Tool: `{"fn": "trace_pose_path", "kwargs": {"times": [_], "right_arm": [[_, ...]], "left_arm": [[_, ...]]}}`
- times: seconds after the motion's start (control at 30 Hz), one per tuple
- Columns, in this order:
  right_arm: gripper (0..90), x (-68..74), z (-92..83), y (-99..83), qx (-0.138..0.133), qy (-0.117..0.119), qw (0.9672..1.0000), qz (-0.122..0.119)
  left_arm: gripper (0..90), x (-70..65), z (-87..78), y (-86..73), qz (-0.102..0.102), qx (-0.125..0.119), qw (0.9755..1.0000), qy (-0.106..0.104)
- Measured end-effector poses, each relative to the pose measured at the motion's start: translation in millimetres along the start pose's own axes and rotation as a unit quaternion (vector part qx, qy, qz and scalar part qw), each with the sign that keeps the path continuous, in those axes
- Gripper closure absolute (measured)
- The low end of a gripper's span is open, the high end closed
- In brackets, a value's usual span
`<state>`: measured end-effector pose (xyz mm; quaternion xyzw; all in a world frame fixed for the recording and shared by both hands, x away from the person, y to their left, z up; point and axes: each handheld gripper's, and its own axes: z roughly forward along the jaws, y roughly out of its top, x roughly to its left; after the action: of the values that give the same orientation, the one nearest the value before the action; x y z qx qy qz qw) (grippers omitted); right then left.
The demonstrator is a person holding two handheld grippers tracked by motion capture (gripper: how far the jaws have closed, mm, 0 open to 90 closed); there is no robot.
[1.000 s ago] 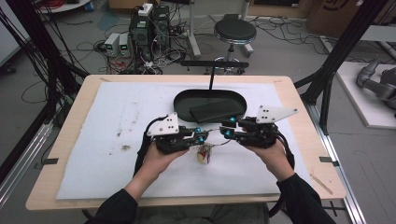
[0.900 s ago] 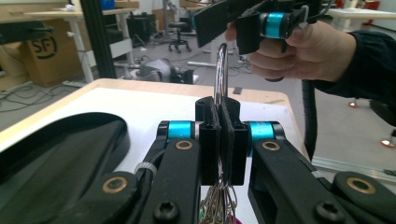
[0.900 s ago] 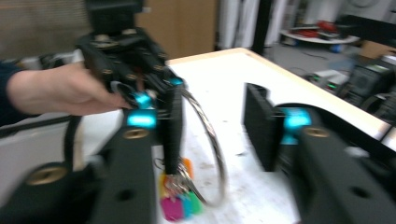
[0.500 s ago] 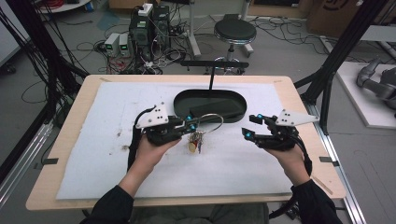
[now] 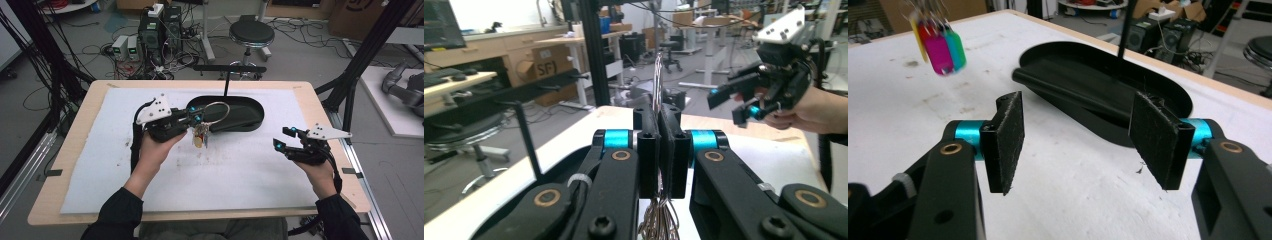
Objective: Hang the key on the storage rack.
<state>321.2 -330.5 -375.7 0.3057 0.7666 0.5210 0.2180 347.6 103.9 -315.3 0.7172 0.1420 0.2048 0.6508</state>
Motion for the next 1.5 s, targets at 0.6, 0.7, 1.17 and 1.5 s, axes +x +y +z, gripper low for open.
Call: {"fn": "trace_pose_path", "kwargs": {"times": [0.6, 0.7, 1.17, 1.5], "right_arm": [[37.3, -8.0, 3.2, -9.1, 0.008, -0.028, 0.9995, 0.007], [37.4, -10.0, 3.5, -11.2, 0.011, -0.03, 0.9994, 0.012], [37.2, -15.4, 2.5, -14.7, 0.011, -0.047, 0.9987, 0.019], [37.2, -16.4, 2.9, -15.7, 0.012, -0.048, 0.9985, 0.021]], "left_arm": [[86.6, 25.0, 8.2, 21.8, 0.012, -0.008, 0.9991, 0.04], [86.6, 30.7, 11.4, 21.8, 0.01, -0.006, 0.9989, 0.045], [86.6, 58.4, 29.3, 12.3, -0.001, 0.004, 0.9971, 0.076], [86.6, 75.2, 46.1, 2.9, -0.016, 0.01, 0.995, 0.098]]}}
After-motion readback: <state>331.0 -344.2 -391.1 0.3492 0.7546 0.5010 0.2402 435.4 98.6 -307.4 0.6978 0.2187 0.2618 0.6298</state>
